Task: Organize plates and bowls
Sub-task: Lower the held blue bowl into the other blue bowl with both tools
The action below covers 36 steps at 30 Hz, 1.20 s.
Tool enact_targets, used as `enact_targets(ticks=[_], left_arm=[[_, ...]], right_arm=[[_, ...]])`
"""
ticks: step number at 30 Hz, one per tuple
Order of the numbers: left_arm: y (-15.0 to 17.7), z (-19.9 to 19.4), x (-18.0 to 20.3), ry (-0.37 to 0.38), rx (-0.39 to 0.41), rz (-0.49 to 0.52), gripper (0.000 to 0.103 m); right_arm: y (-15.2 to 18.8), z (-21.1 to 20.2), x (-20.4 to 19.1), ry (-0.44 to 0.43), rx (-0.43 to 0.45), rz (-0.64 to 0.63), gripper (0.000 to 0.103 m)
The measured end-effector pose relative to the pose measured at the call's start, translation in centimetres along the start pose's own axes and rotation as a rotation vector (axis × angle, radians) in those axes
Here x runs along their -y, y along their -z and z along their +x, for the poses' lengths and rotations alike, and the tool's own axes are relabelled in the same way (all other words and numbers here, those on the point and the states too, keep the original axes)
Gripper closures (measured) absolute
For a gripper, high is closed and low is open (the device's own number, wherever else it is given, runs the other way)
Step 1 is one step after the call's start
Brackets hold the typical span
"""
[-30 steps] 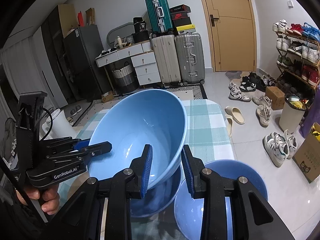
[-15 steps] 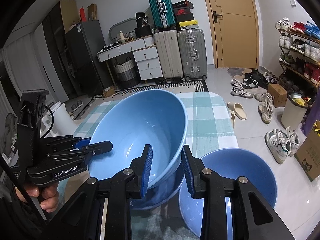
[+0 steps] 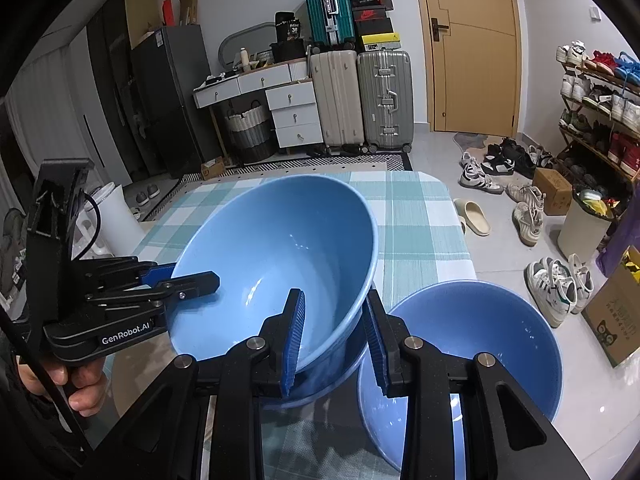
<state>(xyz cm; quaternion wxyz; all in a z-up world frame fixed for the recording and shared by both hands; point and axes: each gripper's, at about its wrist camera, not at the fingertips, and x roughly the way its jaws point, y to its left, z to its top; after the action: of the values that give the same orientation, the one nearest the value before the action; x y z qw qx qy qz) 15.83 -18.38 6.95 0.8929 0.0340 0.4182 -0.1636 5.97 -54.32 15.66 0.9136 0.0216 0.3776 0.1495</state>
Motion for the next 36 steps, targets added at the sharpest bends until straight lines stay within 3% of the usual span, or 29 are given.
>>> enact_targets(ticks=[36], left_arm=[[1.9,4.1,-0.6,-0.095,-0.019,0.061,0.083]], right_arm=[[2.6,4.0,-2.5,0.101,-0.064,-0.087,0.070]])
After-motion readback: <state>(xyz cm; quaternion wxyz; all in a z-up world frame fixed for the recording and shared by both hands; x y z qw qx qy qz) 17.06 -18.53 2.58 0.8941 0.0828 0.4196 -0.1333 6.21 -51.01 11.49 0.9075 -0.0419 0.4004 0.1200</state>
